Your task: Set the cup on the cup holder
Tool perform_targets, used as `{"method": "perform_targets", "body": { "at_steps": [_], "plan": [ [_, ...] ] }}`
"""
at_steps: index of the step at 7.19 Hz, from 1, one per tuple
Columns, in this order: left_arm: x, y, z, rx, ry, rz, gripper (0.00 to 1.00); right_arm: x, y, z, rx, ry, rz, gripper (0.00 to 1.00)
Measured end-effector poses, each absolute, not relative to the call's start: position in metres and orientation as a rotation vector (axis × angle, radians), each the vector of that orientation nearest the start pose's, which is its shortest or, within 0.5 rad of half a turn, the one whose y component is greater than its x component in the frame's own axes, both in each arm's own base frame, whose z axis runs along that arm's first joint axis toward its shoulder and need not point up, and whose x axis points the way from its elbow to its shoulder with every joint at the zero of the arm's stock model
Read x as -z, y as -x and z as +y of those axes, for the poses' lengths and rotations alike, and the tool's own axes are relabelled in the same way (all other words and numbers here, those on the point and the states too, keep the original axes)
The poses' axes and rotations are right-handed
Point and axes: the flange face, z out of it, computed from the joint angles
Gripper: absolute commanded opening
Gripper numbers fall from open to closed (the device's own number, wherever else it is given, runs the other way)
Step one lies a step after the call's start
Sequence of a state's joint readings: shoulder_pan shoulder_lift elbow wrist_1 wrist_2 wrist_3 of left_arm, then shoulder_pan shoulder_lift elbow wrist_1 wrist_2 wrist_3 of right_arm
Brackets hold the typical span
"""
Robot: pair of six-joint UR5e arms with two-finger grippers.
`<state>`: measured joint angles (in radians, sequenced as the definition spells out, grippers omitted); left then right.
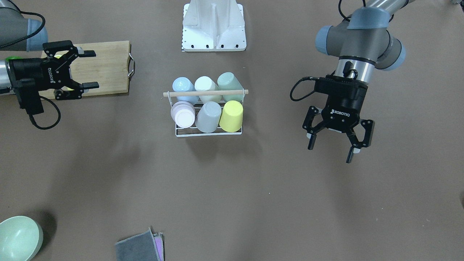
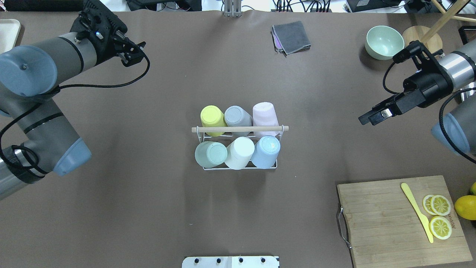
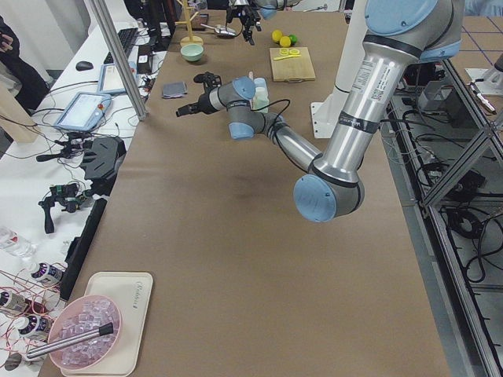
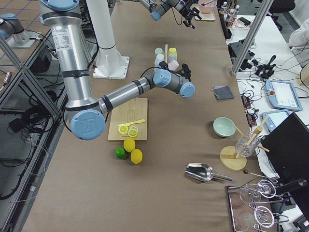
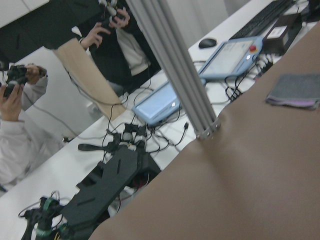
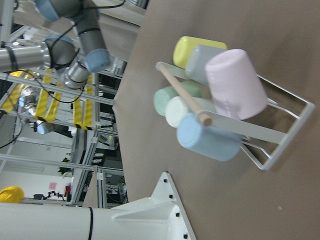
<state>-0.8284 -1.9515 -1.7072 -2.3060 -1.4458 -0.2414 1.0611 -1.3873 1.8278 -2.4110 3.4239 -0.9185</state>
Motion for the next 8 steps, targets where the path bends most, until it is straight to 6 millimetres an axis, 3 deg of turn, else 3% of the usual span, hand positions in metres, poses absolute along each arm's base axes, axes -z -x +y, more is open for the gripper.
{"method": "perform_targets", "body": {
  "at_steps": [2, 5, 8],
  "plan": [
    [-0.358, -0.268, -0.584, -0.372, -0.868, 0.436, 0.97, -0.459, 0.209, -0.482, 0.507, 0.074, -1.730, 0.99],
    [-0.416, -0.190, -0.602, -0.297, -0.457, 0.472, 0.97, -0.490, 0.189, -0.474, 0.379, 0.296, -1.573, 0.99],
    [-0.486, -0.091, -0.593, -0.118, -0.163, 0.619, 0.97, -0.504, 0.156, -0.475, 0.316, 0.478, -1.334, 0.99]
  ]
}}
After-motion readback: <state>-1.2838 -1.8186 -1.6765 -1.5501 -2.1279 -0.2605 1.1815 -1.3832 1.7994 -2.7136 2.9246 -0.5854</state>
